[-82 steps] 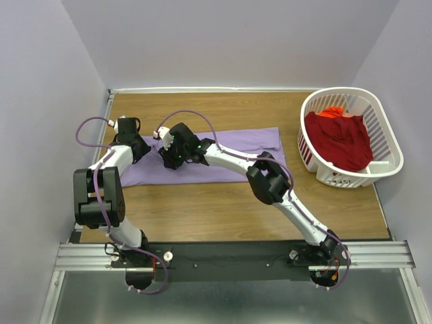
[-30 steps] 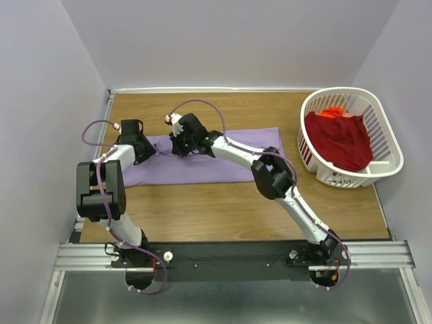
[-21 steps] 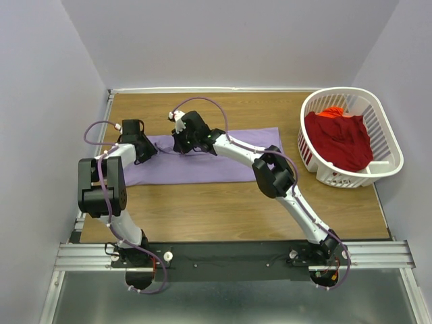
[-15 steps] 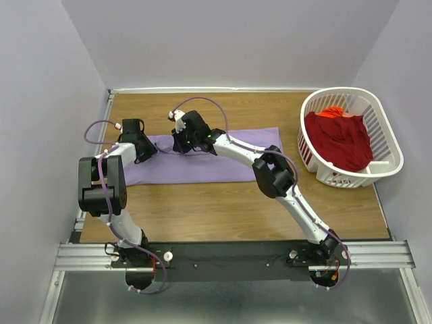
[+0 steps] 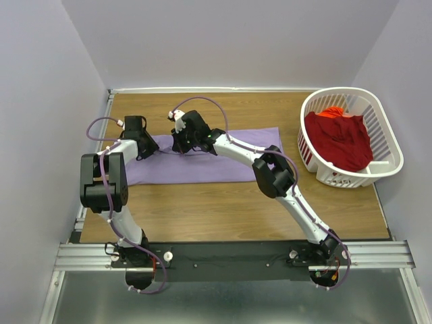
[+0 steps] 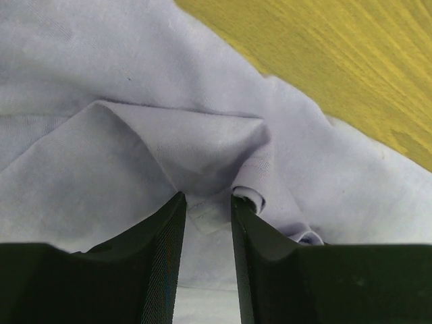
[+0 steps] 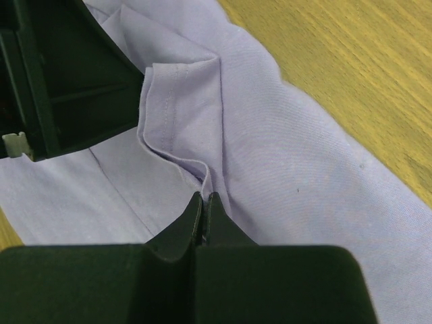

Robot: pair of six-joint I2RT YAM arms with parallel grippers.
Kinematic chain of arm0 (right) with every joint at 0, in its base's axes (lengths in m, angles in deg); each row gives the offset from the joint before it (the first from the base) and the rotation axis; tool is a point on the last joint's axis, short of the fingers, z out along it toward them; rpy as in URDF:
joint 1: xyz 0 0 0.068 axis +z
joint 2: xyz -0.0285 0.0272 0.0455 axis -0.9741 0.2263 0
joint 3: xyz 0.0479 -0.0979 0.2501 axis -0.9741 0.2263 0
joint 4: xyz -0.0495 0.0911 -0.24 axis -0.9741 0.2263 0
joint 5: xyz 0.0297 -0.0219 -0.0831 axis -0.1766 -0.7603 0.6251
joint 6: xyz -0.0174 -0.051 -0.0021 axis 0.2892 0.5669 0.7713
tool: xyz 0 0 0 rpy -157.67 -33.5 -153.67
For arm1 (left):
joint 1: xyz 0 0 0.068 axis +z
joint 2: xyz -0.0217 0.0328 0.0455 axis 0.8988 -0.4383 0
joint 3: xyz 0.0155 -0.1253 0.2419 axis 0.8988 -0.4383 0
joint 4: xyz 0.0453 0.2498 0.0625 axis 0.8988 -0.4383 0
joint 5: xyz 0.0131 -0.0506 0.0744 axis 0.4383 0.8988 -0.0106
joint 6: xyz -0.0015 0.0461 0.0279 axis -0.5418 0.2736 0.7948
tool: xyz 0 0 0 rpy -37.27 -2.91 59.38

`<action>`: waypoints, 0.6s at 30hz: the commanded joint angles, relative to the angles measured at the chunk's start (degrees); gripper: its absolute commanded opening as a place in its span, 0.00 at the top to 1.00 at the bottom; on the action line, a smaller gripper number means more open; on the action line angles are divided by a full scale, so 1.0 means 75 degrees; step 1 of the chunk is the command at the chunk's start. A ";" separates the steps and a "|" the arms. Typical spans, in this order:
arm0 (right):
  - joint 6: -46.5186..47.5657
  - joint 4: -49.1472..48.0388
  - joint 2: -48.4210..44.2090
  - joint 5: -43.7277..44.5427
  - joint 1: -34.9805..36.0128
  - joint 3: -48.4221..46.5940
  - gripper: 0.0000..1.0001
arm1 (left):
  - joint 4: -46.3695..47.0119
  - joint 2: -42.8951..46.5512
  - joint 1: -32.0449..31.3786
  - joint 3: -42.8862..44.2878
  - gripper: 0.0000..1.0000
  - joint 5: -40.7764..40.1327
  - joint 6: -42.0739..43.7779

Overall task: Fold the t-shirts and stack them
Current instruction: Fold the tshirt

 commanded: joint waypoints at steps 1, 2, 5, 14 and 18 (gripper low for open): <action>-0.0062 -0.0155 -0.0097 -0.0158 -0.0015 0.0078 0.99 | -0.0089 -0.0138 -0.0043 0.0143 0.60 0.0041 -0.0043; -0.0050 -0.0155 -0.0097 -0.0158 -0.0003 0.0078 0.99 | -0.0089 -0.0126 -0.0043 0.0131 0.61 0.0006 -0.0043; -0.0050 -0.0155 -0.0109 -0.0158 -0.0003 0.0078 0.98 | -0.0136 -0.0126 -0.0055 0.0084 0.64 -0.0041 -0.0043; -0.0038 -0.0167 -0.0144 -0.0158 -0.0015 0.0101 0.99 | -0.0218 0.0120 -0.0172 -0.0127 0.64 -0.0240 -0.0125; -0.0062 -0.0179 -0.0132 -0.0182 -0.0015 0.0113 0.99 | -0.0241 -0.0125 -0.0172 0.0048 0.66 -0.0158 -0.0101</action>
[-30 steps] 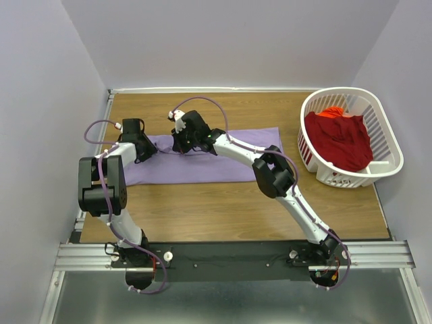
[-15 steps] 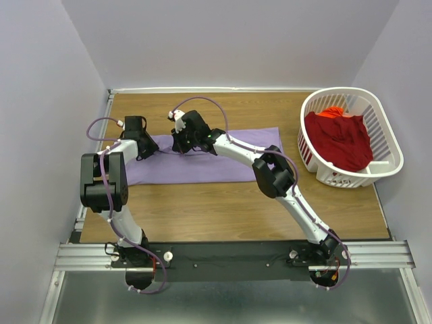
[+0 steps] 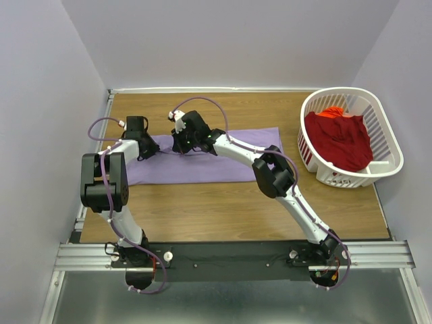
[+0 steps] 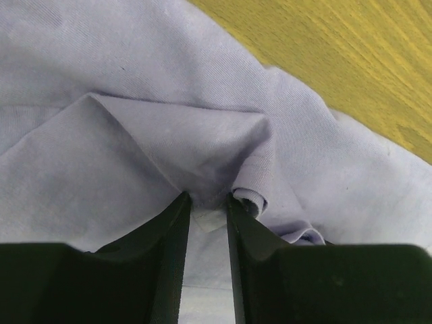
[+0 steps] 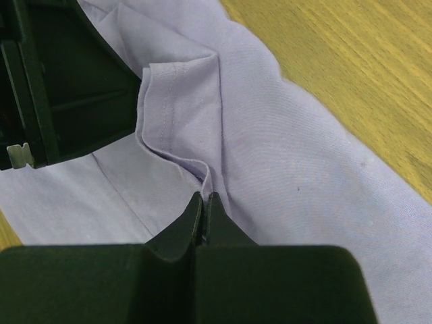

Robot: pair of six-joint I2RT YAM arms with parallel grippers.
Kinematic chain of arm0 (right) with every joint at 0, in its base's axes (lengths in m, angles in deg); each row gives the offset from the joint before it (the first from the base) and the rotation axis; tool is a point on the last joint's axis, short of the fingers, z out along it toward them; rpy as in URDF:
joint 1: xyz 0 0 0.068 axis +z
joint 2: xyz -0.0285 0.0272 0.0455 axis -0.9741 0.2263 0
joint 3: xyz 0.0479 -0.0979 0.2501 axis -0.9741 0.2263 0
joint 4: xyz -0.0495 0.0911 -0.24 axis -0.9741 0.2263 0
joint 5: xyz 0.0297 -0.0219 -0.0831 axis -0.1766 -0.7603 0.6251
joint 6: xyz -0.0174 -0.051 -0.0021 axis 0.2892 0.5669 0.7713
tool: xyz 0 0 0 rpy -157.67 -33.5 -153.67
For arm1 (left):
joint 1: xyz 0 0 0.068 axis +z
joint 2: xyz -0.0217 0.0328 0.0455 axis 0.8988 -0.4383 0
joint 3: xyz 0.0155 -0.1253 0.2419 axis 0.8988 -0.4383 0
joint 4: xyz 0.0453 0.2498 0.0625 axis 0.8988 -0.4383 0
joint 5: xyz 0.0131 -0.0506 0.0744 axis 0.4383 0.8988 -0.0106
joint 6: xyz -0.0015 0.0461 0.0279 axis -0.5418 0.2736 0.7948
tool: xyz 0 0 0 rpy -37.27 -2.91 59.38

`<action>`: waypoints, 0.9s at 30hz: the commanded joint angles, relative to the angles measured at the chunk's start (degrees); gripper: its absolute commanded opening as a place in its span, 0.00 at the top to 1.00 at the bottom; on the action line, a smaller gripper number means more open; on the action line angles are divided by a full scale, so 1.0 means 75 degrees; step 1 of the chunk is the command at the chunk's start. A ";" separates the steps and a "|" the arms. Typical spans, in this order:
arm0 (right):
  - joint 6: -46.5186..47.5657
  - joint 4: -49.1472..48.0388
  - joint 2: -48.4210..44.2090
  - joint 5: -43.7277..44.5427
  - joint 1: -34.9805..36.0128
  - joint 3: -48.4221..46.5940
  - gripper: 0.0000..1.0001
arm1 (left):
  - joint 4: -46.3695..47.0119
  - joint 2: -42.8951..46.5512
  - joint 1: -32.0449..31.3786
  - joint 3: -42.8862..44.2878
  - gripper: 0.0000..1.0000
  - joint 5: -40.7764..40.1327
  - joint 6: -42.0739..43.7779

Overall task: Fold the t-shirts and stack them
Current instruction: Fold the tshirt

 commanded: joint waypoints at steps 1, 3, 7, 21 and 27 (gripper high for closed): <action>-0.0047 -0.0173 -0.0132 -0.0170 -0.0003 0.0098 0.98 | -0.0198 -0.0137 -0.0052 0.0098 0.69 -0.0103 -0.0034; -0.0035 -0.0173 -0.0156 -0.0147 -0.0015 0.0133 0.99 | -0.0279 -0.0150 -0.0052 0.0192 0.84 -0.0137 -0.0011; 0.0046 -0.0173 -0.0226 -0.0076 -0.0026 0.0169 0.99 | -0.0525 0.0095 -0.0052 0.0390 1.00 -0.0582 0.0153; 0.0538 -0.0161 -0.0929 -0.0322 -0.0026 0.0836 0.98 | -0.1334 0.0612 0.0193 0.0802 1.00 -0.1510 0.1266; 0.0656 -0.0161 -0.1140 -0.0498 -0.0026 0.1106 0.98 | -0.1522 0.0577 0.0358 0.0837 1.00 -0.1392 0.1442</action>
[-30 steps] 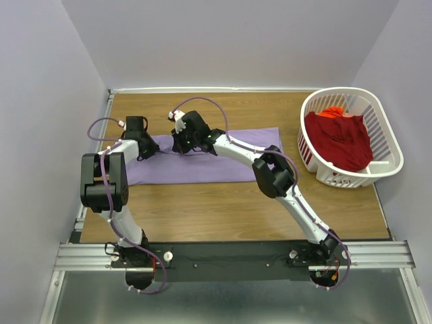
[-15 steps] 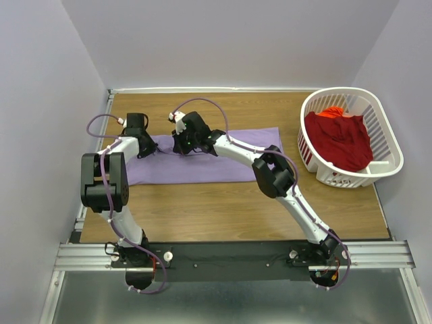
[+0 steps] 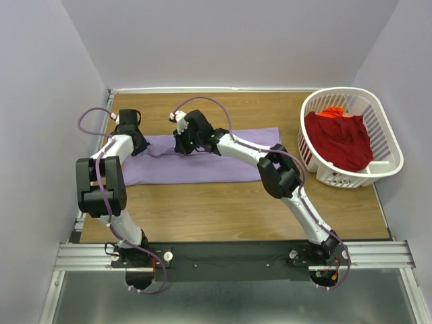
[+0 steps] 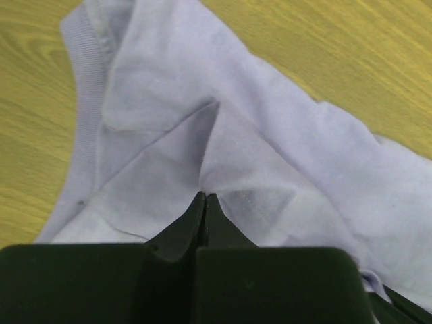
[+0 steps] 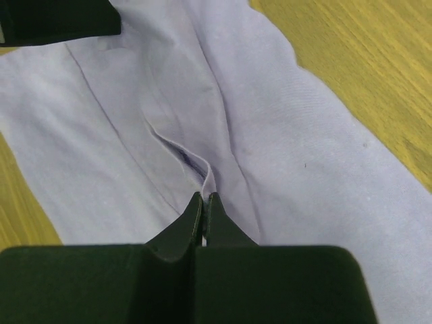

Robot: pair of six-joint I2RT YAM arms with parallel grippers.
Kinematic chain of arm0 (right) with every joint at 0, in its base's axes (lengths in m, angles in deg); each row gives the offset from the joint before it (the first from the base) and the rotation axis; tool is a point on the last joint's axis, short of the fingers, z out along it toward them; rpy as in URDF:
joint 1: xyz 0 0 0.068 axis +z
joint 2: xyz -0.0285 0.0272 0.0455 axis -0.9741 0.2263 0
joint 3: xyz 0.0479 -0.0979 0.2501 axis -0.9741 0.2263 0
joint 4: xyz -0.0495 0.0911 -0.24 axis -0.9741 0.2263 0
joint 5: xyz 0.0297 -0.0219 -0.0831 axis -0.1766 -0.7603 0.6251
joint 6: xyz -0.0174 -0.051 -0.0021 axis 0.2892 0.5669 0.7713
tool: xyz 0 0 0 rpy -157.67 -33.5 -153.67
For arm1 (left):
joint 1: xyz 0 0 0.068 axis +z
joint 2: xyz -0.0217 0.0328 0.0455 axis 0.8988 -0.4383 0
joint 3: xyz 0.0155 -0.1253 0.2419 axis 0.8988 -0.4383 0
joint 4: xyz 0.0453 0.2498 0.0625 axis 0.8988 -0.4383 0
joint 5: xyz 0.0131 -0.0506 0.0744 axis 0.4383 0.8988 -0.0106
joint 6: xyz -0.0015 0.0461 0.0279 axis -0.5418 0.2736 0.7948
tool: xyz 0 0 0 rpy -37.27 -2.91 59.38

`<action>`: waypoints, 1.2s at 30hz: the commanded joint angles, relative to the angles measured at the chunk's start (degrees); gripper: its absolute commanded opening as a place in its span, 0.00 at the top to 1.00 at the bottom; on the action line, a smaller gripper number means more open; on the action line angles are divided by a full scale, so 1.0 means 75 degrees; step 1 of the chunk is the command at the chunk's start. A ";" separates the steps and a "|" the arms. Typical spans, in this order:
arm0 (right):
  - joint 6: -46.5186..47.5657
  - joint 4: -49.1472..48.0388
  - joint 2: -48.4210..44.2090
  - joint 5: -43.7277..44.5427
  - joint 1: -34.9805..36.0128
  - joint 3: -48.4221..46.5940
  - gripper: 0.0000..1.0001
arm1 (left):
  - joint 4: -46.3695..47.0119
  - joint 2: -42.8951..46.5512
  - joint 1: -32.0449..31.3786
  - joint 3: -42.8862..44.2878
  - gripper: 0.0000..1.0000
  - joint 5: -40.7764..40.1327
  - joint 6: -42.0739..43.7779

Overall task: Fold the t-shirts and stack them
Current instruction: Fold the tshirt

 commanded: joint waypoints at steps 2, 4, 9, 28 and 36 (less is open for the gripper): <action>0.0236 -0.0103 -0.0443 -0.0396 -0.0026 0.0258 0.97 | -0.0351 0.0131 0.0130 0.0213 1.00 -0.0141 0.0347; 0.0260 -0.0091 -0.0443 -0.0560 -0.0015 0.0328 0.97 | -0.0456 0.0119 0.0224 0.0260 1.00 -0.0141 0.0394; 0.0283 -0.0091 -0.0397 -0.0912 -0.0015 0.0434 0.95 | -0.0608 0.0166 0.0353 0.0319 1.00 -0.0071 0.0488; 0.0213 -0.0091 -0.0010 -0.1475 0.0009 0.0387 0.89 | -0.0832 -0.0841 0.0330 0.0893 1.00 0.0093 0.0687; 0.0201 -0.0080 -0.0057 -0.1533 -0.0003 0.0504 0.80 | -0.0749 -0.0959 0.0318 0.0823 0.89 -0.0071 0.0675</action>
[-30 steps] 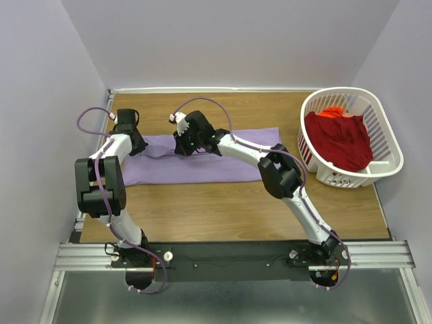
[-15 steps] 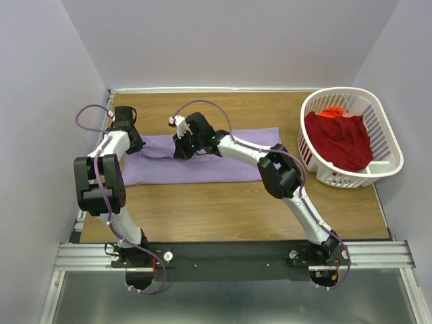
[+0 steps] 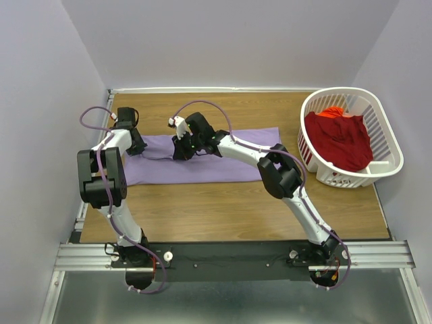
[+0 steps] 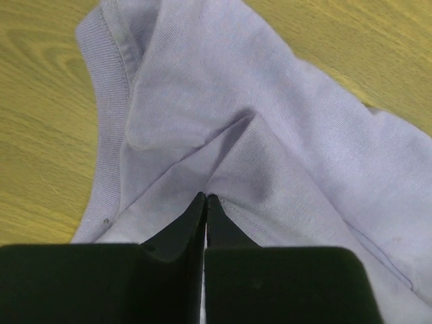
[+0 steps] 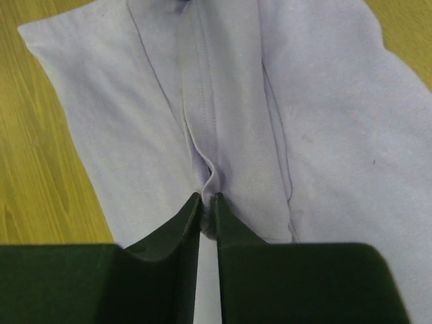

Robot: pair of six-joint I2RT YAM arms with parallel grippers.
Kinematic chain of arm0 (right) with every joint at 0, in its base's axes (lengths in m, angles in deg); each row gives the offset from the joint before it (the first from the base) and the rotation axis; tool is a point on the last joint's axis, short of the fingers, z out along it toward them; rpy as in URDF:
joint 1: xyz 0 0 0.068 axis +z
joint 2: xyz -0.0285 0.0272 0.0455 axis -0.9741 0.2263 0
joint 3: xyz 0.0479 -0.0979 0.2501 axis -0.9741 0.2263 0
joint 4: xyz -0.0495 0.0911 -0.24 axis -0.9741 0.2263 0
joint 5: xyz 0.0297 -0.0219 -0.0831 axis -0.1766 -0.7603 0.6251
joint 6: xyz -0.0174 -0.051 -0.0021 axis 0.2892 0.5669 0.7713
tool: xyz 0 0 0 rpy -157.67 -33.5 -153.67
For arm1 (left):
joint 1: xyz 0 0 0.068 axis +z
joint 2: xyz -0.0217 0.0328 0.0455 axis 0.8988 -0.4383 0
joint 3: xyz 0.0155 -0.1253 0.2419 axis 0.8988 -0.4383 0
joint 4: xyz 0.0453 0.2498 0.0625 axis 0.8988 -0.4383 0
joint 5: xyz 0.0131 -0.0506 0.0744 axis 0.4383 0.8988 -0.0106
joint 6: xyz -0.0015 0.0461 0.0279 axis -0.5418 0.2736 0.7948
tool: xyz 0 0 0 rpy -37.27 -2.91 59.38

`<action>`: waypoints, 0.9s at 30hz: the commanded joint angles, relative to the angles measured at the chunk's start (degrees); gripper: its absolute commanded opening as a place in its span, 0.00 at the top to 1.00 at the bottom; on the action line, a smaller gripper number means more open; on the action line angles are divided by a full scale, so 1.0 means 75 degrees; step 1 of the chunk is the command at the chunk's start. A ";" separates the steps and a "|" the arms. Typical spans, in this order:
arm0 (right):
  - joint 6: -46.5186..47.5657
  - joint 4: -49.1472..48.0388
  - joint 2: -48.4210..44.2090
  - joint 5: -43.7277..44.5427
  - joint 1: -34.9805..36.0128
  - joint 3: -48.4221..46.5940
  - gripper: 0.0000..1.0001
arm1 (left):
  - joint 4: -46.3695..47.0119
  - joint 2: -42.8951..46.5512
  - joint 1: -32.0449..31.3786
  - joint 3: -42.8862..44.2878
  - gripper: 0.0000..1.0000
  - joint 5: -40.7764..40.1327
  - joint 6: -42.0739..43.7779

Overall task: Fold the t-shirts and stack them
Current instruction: Fold the tshirt

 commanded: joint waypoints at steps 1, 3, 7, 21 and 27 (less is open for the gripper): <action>0.0018 -0.0045 0.0089 -0.0263 -0.0003 0.0111 0.78 | 0.0032 -0.0125 -0.0008 0.0077 0.88 -0.0109 0.0087; 0.0018 -0.0021 0.0101 -0.0333 0.0009 0.0146 0.68 | 0.0020 -0.0102 -0.0032 0.0077 0.85 -0.0155 0.0098; -0.0006 -0.0009 0.0007 -0.0509 -0.0003 0.0321 0.62 | -0.0003 -0.0032 -0.0067 0.0065 0.80 -0.0214 0.0087; 0.0006 0.0026 -0.0380 -0.0708 -0.0003 0.0685 0.59 | -0.0074 0.0671 -0.0102 0.0123 0.59 -0.0331 0.0063; -0.0099 0.0026 -0.0893 0.0097 -0.0015 0.0907 0.55 | -0.0074 0.1045 -0.0137 0.0007 0.57 -0.0776 0.0098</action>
